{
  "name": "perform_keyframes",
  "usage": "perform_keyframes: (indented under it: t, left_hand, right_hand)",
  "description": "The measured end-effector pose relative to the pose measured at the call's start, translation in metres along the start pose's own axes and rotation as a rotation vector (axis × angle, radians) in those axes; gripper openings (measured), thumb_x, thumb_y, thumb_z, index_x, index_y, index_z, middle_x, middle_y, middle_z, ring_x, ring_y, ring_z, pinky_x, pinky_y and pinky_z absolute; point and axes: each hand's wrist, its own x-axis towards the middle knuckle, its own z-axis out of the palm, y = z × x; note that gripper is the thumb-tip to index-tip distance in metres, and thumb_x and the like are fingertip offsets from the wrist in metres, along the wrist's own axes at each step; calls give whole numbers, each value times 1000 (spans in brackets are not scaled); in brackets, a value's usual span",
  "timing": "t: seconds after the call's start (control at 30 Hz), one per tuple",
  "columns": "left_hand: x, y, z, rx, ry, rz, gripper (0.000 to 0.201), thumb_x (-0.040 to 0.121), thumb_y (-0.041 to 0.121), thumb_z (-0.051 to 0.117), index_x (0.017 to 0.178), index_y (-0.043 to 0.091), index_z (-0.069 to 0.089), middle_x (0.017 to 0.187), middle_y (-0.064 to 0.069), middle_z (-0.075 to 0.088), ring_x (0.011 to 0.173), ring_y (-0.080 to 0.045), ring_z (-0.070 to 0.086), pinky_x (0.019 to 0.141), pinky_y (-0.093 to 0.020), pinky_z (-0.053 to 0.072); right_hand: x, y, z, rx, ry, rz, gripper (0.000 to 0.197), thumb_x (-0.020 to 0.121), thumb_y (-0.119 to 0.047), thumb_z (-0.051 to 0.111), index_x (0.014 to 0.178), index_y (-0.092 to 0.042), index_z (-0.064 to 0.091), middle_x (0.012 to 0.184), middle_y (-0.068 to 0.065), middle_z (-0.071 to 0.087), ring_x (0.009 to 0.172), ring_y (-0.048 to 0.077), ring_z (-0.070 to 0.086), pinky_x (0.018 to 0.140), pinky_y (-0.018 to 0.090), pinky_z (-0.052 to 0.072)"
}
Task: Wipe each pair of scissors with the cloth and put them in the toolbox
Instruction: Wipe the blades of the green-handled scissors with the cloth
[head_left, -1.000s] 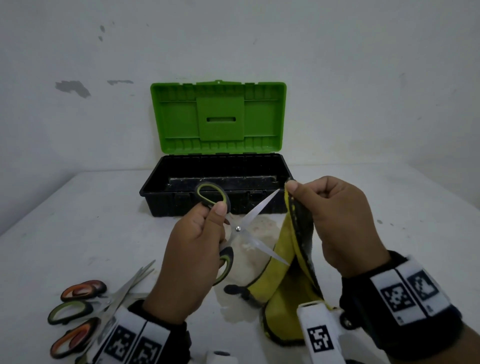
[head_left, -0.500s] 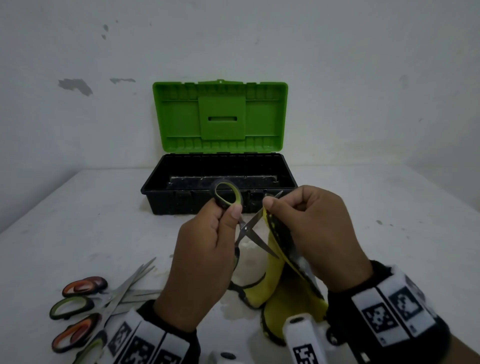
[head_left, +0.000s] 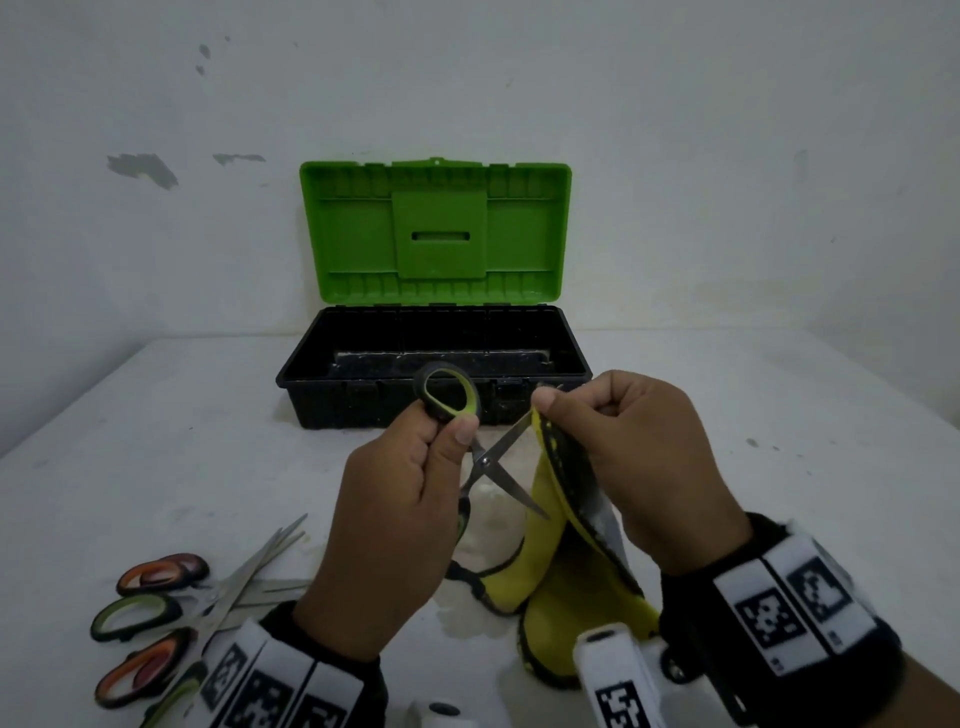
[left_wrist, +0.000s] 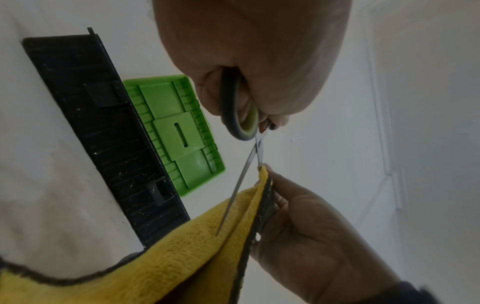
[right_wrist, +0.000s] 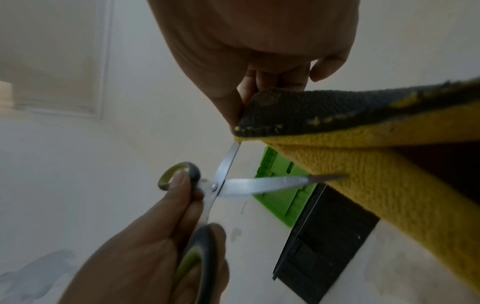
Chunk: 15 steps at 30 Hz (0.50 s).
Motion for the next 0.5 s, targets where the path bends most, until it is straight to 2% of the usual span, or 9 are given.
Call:
perform_keyframes:
  t: [0.07, 0.17, 0.23, 0.3, 0.4, 0.5]
  left_hand:
    - [0, 0, 0, 12, 10, 13, 30, 98, 37, 44, 85, 18, 63, 59, -3, 52, 44, -15, 47, 39, -19, 34]
    - [-1, 0, -1, 4, 15, 11, 28, 98, 38, 44, 80, 24, 59, 58, 2, 50, 43, -7, 44, 41, -11, 31]
    - [-1, 0, -2, -7, 12, 3, 25, 97, 37, 44, 78, 27, 58, 56, 5, 49, 43, -7, 44, 41, -11, 31]
    - [0, -1, -1, -6, 11, 3, 27, 97, 36, 44, 80, 23, 60, 57, 0, 50, 43, -10, 43, 40, -14, 31]
    - [1, -2, 0, -3, 16, -1, 29, 97, 37, 43, 81, 21, 60, 57, -2, 49, 42, -11, 42, 39, -15, 31]
    - [2, -2, -1, -8, 9, -10, 29, 98, 42, 44, 79, 24, 59, 55, 2, 47, 43, -9, 43, 40, -13, 31]
  right_hand:
    - [5, 1, -2, 13, 31, 5, 29, 78, -30, 82, 62, -11, 66, 51, 0, 63, 47, 8, 56, 50, 19, 46]
    - [-2, -1, 1, 7, -27, -9, 28, 80, -30, 81, 66, -9, 69, 58, 4, 68, 53, 10, 62, 53, 18, 51]
    - [-4, -2, 2, 13, -30, -7, 28, 80, -29, 81, 67, -7, 69, 59, 7, 69, 52, 11, 62, 52, 18, 52]
    - [4, 0, 0, 25, 22, 4, 29, 79, -29, 82, 65, -8, 67, 54, 8, 64, 47, 10, 56, 49, 17, 48]
    - [7, 1, -1, 36, 35, -5, 29, 80, -29, 81, 62, -11, 66, 48, -3, 60, 44, 7, 53, 48, 16, 45]
    - [-2, -1, 2, 22, -39, -28, 28, 80, -28, 81, 66, -8, 69, 57, 5, 68, 51, 8, 60, 51, 16, 49]
